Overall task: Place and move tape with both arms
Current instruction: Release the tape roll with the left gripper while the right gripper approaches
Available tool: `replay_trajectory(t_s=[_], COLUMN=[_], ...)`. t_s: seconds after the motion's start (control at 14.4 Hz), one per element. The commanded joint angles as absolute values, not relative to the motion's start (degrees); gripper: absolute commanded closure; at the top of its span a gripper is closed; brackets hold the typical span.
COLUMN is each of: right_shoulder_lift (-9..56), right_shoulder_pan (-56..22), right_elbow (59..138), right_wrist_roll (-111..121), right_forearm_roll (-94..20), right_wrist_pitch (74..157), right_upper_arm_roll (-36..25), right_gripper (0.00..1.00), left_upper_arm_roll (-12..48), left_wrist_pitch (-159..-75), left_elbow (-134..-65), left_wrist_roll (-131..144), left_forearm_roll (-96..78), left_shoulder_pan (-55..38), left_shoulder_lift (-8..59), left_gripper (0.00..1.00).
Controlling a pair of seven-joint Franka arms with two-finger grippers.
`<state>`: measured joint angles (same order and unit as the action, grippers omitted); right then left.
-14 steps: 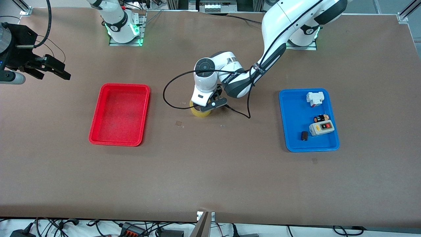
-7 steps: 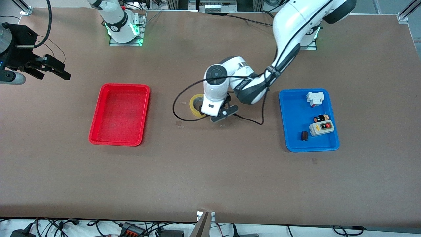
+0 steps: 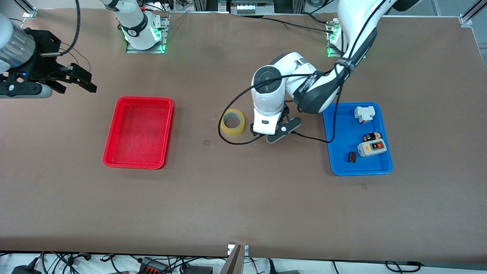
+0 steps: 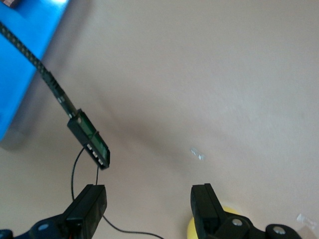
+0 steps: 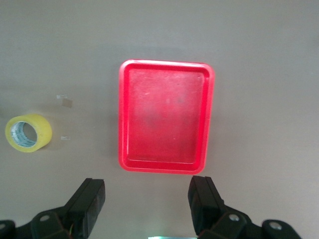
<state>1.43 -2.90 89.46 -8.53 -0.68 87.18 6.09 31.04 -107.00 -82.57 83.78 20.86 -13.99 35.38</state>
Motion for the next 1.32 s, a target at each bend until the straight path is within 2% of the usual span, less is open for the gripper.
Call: replay_trajectory(t_s=[0.0, 0.62, 1.11, 1.25], right_shoulder_lift=[2.5, 9.5, 18.3, 21.0], right_shoulder_pan=[-6.4, -20.2, -29.0, -30.8], right_elbow=[89.0, 89.0, 91.7, 93.1], right_wrist_roll=[-11.9, -21.1, -34.2, -36.5], right_forearm_roll=[-1.4, -1.5, -1.2, -1.1], right_wrist_pitch=[88.3, 95.7, 106.9, 110.5], right_upper_arm_roll=[6.2, 6.3, 6.2, 6.2], right_gripper=[0.02, 0.02, 0.02, 0.02], left_upper_arm_roll=[31.5, 31.8, 31.6, 26.8], left_wrist_pitch=[-105.1, -94.8, -88.3, -88.2], left_elbow=[-83.7, -83.6, -82.8, -83.1], left_wrist_roll=[80.7, 56.1, 37.6, 30.0], left_forearm_roll=[21.7, 17.6, 11.2, 6.6], left_shoulder_pan=[-11.3, 5.4, 16.8, 16.8], left_shoulder_lift=[32.3, 23.0, 17.1, 14.2], left_gripper=[0.00, 0.00, 0.00, 0.00])
